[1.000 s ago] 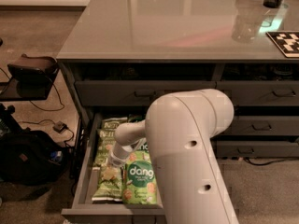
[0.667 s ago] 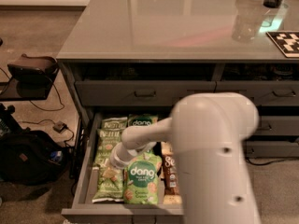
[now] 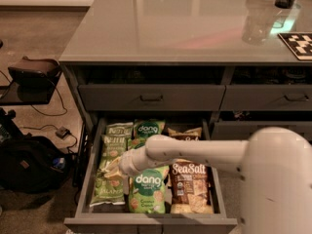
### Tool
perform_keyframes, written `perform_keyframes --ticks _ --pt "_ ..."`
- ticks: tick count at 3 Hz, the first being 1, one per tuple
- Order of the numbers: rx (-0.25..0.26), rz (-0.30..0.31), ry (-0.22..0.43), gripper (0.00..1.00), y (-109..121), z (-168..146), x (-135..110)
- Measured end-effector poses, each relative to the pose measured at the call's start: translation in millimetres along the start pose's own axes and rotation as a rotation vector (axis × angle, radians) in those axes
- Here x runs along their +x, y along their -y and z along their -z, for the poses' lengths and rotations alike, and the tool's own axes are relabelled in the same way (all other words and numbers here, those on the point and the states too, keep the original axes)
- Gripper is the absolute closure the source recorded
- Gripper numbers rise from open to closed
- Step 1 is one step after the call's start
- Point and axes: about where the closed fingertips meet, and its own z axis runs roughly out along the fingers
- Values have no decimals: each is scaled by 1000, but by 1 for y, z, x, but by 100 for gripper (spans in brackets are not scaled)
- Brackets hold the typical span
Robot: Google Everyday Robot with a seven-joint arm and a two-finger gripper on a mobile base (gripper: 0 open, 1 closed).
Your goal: Pick green jalapeno chip bag from middle drawer and place on counter
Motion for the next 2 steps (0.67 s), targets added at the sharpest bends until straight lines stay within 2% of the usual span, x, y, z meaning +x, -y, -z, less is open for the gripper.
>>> perform_keyframes --ticks 1,2 --pt "7 106 169 100 -16 41 -39" --pt "86 223 283 100 -23 107 -76"
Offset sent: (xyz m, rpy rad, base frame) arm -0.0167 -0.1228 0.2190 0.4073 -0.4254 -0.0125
